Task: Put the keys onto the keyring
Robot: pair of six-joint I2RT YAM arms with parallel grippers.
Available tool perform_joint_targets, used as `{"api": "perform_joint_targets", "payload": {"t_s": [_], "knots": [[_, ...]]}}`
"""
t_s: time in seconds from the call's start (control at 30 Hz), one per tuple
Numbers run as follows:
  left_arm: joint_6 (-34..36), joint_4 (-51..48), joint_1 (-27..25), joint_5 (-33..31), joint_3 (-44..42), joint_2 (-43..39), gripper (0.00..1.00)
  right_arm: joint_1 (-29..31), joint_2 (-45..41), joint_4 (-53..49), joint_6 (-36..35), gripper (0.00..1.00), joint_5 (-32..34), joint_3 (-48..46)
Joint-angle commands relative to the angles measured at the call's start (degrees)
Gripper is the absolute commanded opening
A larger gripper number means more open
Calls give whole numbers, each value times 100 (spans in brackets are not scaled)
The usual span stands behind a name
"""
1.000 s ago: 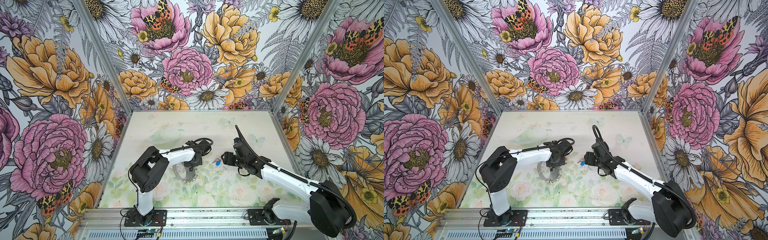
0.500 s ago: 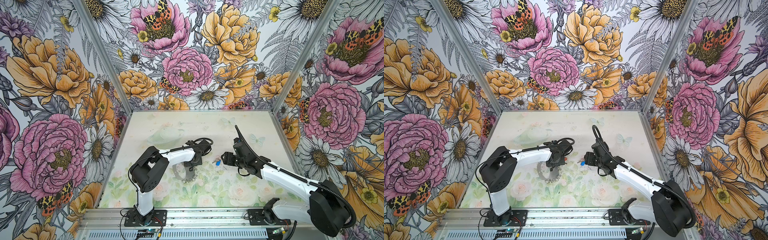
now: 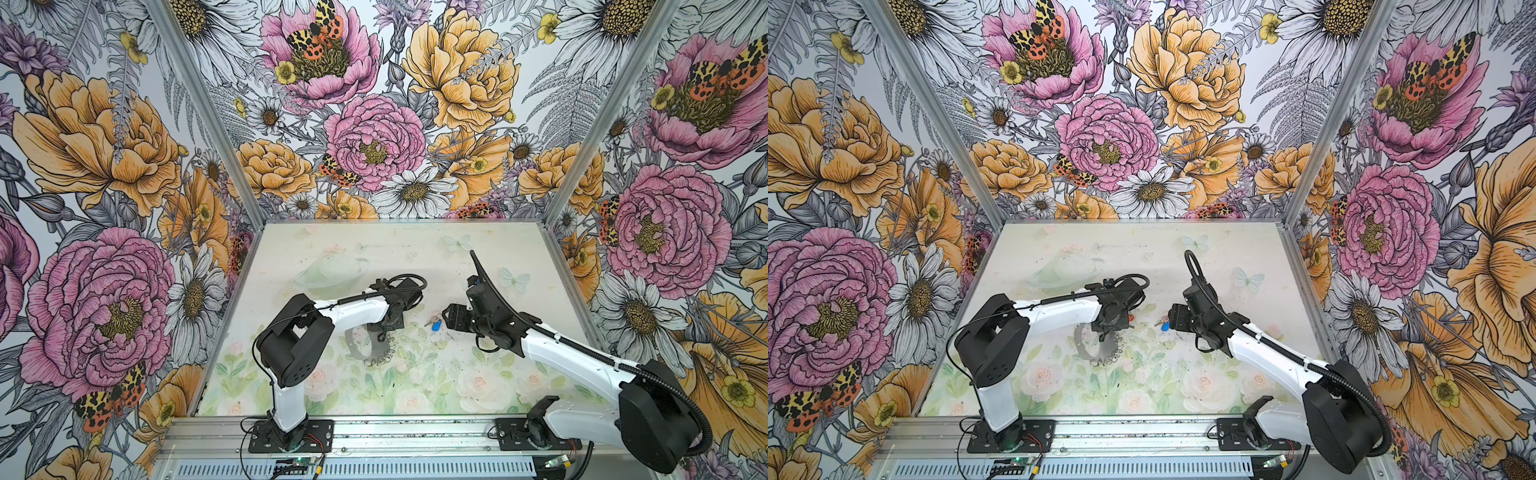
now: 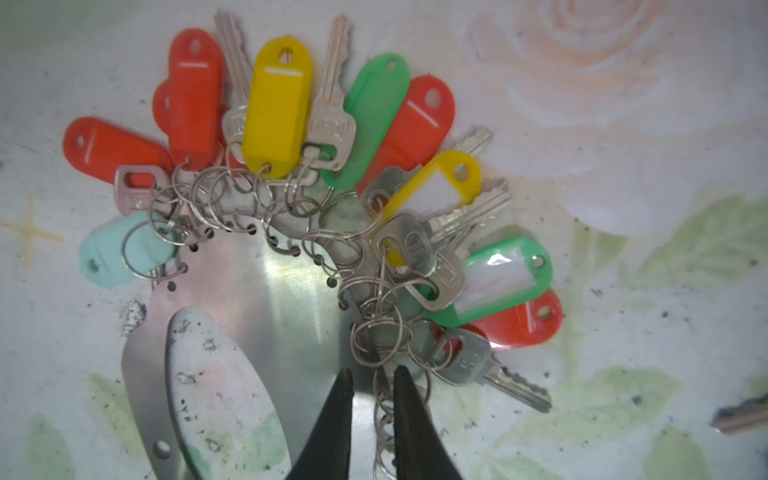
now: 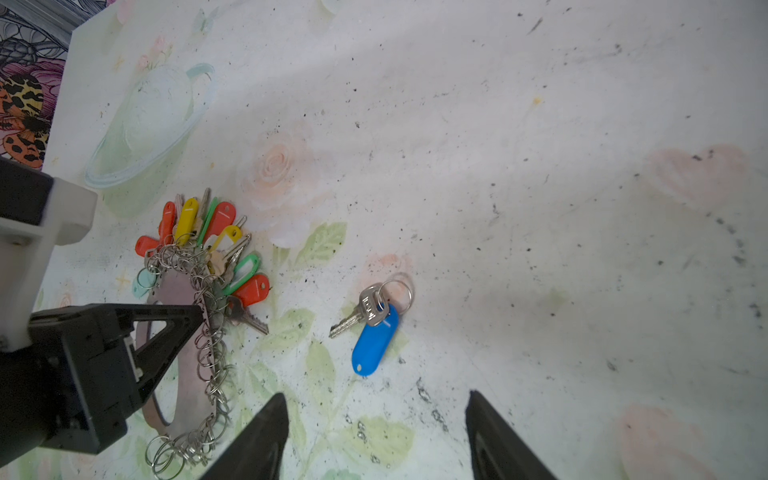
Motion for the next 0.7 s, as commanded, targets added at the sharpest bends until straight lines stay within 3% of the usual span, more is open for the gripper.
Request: {"api": "perform_joint_targets", "payload": {"t_s": [0.0, 0.3, 0.67], "knots": [[424, -134, -132, -394, 194, -216, 22, 39, 49, 154, -43, 68, -32, 90], [1581, -350, -321, -88, 637, 348, 32, 38, -63, 146, -24, 68, 20, 51], [2053, -760, -397, -244, 1047, 889, 36, 40, -240, 144, -9, 68, 98, -25]]}}
